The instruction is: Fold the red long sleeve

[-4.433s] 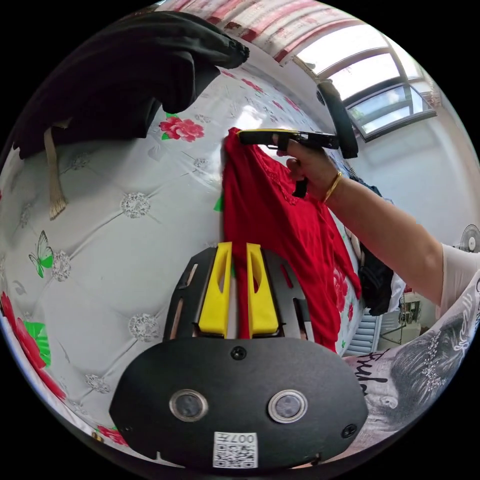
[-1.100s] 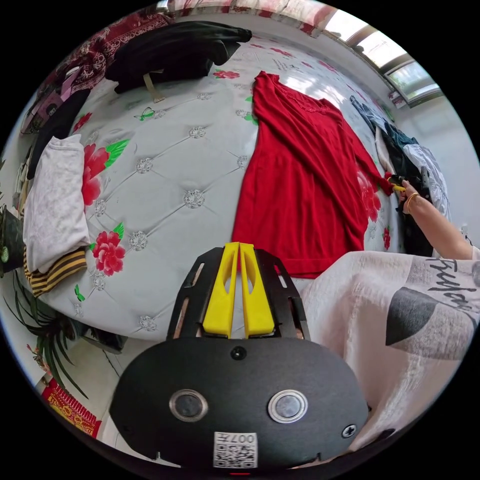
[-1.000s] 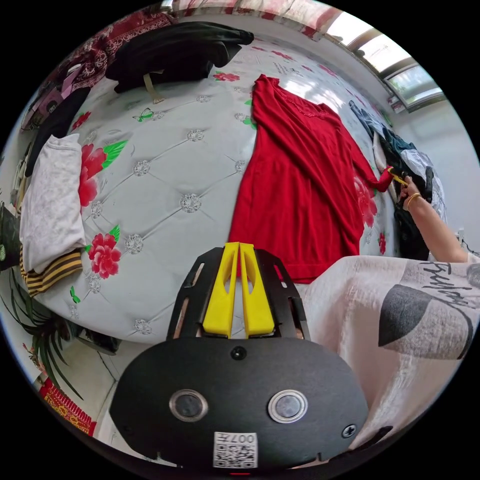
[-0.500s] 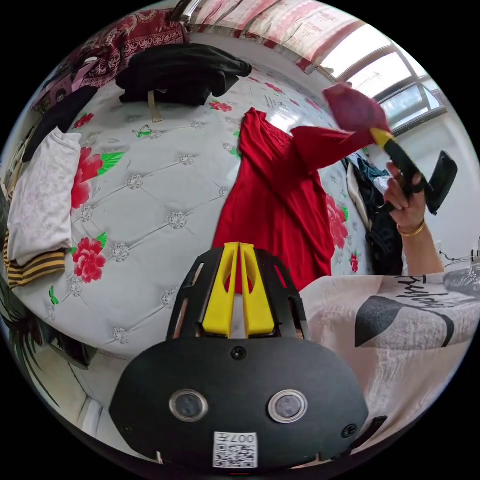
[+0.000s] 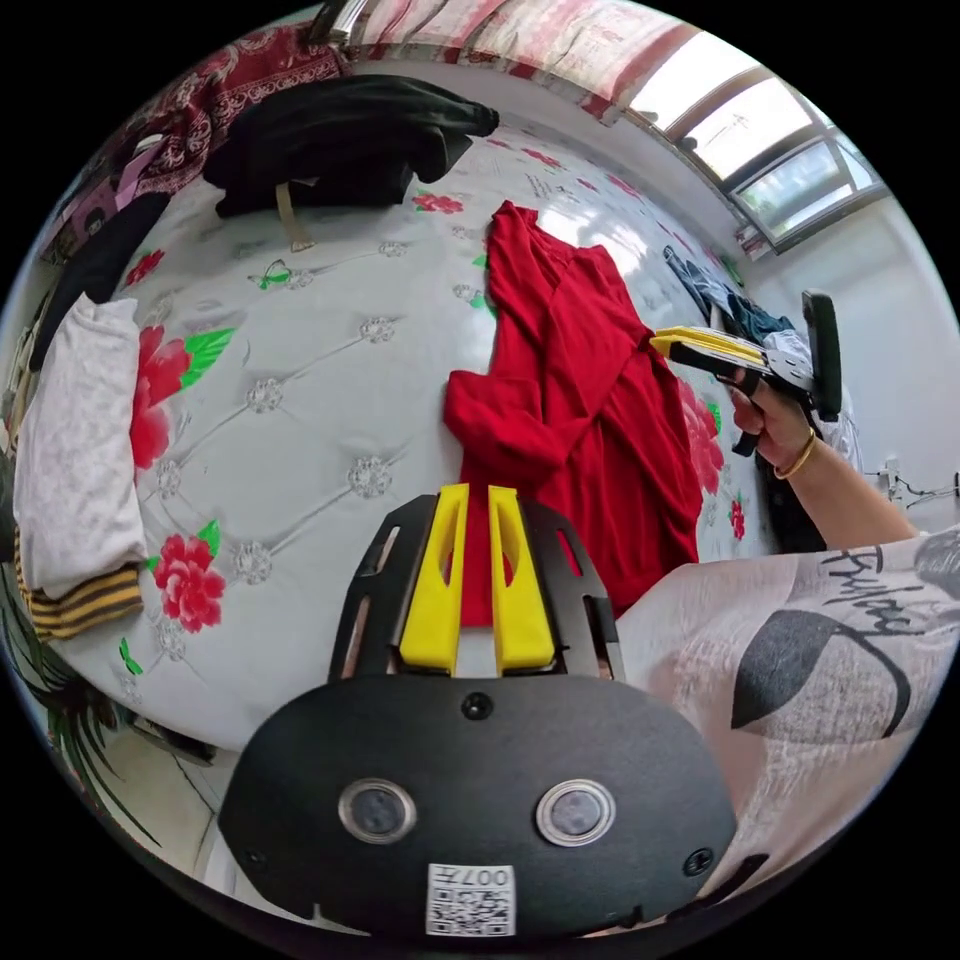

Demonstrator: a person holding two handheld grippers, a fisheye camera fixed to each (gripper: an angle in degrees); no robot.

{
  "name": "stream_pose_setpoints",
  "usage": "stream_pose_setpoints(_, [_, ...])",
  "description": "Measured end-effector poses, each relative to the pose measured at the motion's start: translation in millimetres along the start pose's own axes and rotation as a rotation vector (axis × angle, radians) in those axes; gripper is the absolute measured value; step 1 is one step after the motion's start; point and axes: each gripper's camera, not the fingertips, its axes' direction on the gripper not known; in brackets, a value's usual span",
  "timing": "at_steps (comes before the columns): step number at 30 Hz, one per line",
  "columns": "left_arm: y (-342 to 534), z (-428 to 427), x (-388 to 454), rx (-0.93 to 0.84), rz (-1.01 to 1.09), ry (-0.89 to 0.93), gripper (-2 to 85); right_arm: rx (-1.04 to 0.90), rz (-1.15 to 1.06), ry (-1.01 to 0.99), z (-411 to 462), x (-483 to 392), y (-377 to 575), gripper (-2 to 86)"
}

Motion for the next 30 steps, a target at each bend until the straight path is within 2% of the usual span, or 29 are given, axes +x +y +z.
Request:
stream_pose_setpoints(5, [-65.1, 32.0, 16.8, -0.009, 0.194, -0.023, 7.4, -0.091, 0.021, 0.103, 38.9, 42.2, -24.8, 3.6])
stream_pose_setpoints(9, [-92.1, 72.5, 19.7, -0.105, 0.222, -0.064, 6.5, -0.170, -0.010, 0.136, 72.4, 49.1, -39.6, 1.9])
stream_pose_setpoints(11, [-95.7, 80.8, 15.3, -0.109, 0.191, -0.106, 2.3, -0.199, -0.031, 0.169, 79.5, 53.5, -38.6, 0.9])
stream_pose_setpoints(13, [-95.7, 75.6, 10.4, -0.098, 0.134, -0.109, 0.5, -0.147, -0.022, 0.165, 69.5, 65.7, -30.3, 0.4])
stream_pose_setpoints(15, [-89.3, 56.5, 4.4, -0.036, 0.050, -0.102, -0.3, -0.057, 0.108, 0.141, 46.8, 99.9, -10.8, 0.1])
stream_pose_setpoints(17, [-69.9, 20.1, -8.7, 0.089, -0.148, -0.049, -0.7, 0.001, 0.258, 0.115, 32.4, 135.3, 12.9, 0.0])
stream_pose_setpoints(20, [-43.5, 12.6, -23.2, 0.115, -0.365, 0.037, -0.8, 0.020, 0.493, -0.072, 33.3, 197.2, 58.6, -0.1])
stream_pose_setpoints(24, [-29.6, 30.7, -29.7, 0.060, -0.423, 0.029, -0.9, 0.049, 0.672, -0.152, 35.5, 236.2, 92.5, 0.3])
stream_pose_setpoints(28, [-22.9, 32.6, -27.9, 0.046, -0.377, 0.003, -0.9, 0.149, 0.654, -0.068, 12.6, 239.1, 85.2, 1.6])
stream_pose_setpoints(30, [-20.4, 35.2, -22.8, 0.038, -0.346, -0.002, -0.9, 0.166, 0.557, -0.034, 7.0, 233.4, 61.7, 2.4])
